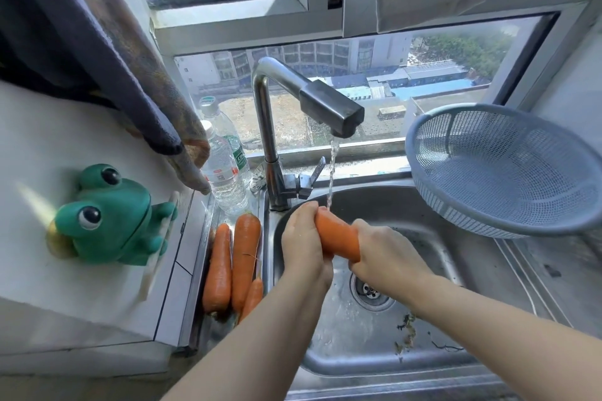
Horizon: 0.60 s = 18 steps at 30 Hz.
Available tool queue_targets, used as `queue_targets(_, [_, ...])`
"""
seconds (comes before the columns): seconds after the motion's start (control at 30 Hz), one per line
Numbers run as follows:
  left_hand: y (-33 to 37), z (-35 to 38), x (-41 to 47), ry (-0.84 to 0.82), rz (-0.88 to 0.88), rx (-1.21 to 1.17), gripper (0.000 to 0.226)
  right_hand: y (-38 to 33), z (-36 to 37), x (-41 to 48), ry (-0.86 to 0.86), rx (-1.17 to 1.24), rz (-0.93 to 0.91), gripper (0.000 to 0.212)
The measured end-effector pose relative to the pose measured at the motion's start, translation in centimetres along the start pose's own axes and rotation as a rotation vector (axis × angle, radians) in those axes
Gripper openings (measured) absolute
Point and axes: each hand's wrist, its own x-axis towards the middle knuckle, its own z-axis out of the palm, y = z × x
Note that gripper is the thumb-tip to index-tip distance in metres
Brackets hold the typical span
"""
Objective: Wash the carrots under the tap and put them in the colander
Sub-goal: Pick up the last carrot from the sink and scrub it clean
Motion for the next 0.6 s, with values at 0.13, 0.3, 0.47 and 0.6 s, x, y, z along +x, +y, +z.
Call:
queue_targets(0.13, [0.7, 0.6, 0.0, 0.026, -0.112, -0.019, 0.01, 0.5, 0.3, -0.3, 0.021, 0.045, -0.006, 0.019])
queue_targets(0.3, [0.2, 0.8, -0.5, -0.007, -0.081, 0.002, 0.01, 1.8, -1.4, 0.8, -0.446, 0.529, 0.052, 0.022])
queue_targets(0.47, [0.5, 0.6, -0.3, -0.082, -0.138, -0.099, 0.014, 2.0, -2.6, 1.5, -0.637, 0.678, 0.103, 0.024])
queue_targets(0.6, [1.1, 0.2, 0.4, -0.051, -0.078, 0.035, 0.017, 0.7, -1.7, 2.0, -0.356, 0.349, 0.078, 0.021])
